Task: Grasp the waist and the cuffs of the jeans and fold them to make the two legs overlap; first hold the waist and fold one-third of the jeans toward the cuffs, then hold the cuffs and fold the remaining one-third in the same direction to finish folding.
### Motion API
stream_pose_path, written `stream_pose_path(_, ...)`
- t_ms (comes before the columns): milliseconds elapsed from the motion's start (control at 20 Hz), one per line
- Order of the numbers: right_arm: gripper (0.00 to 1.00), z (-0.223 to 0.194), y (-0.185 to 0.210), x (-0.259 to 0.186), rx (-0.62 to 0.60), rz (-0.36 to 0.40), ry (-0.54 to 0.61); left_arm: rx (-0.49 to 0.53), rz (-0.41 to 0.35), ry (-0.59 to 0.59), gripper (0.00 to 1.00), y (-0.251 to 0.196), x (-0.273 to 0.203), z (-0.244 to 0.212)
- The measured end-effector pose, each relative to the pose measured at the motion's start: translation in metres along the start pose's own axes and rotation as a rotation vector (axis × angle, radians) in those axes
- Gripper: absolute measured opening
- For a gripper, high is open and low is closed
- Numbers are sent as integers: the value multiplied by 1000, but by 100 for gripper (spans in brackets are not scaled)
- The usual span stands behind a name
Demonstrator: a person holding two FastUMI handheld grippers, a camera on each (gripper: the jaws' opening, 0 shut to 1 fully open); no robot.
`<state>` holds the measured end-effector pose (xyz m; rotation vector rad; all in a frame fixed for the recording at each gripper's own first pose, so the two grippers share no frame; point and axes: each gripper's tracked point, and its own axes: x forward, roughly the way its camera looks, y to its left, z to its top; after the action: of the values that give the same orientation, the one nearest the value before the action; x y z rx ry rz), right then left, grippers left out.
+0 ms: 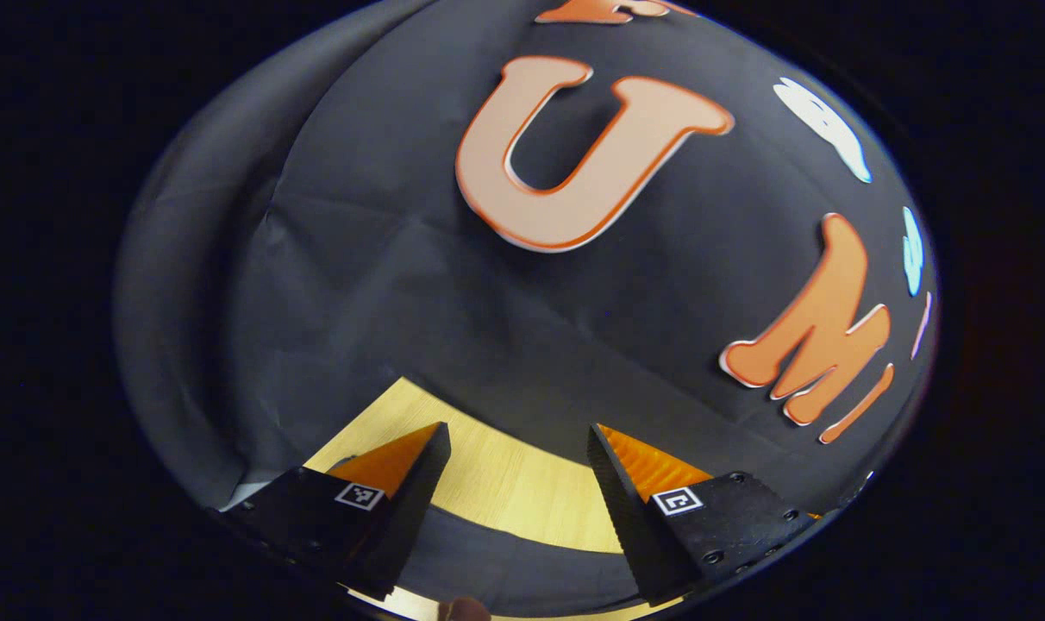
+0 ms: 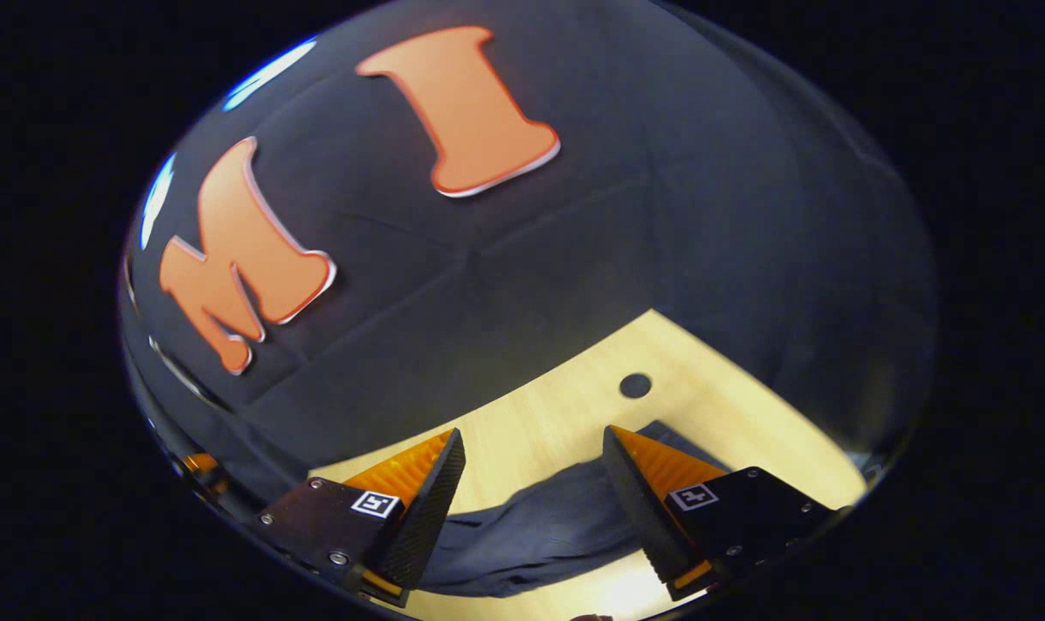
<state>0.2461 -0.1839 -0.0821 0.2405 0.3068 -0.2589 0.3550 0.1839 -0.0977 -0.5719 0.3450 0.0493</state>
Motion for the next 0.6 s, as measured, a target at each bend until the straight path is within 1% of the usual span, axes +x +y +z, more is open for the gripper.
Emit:
stream_pose_path(50, 98, 1, -3, -13, -67, -27, -48, 2, -24, -36, 96, -10, -11, 1)
stream_pose_path(100, 98, 7, 2, -8, -118, -49, -93, -12, -57, -50, 96, -20, -24, -4)
stream_pose_path(150, 98, 10, 3, -11, -149, -69, -127, -33, -101, -70, 93, -31, -36, -7)
stream_pose_path(200, 98, 7, -1, -5, -154, -93, -143, -47, -138, -84, 96, -45, -44, -12)
stream_pose_path(250, 97, 5, 0, -2, -155, -98, -148, -36, -177, -101, 96, -53, -53, -20)
stream_pose_path(350, 97, -2, -3, -2, -181, -110, -139, 37, -160, -184, 96, -47, -58, -30)
stream_pose_path(400, 98, -7, -3, -1, -208, -119, -126, 73, -159, -198, 96, -48, -60, -42)
stream_pose_path(450, 98, -14, -5, 2, -226, -127, -109, 97, -160, -176, 96, -48, -63, -55)
stream_pose_path(500, 98, -17, -6, 5, -220, -124, -87, 107, -157, -153, 100, -50, -64, -70)
stream_pose_path(550, 100, -24, -4, 10, -188, -115, -62, 120, -163, -135, 96, -54, -64, -82)
stream_pose_path(600, 98, -33, -2, 13, -153, -102, -42, 153, -147, -129, 96, -56, -64, -92)
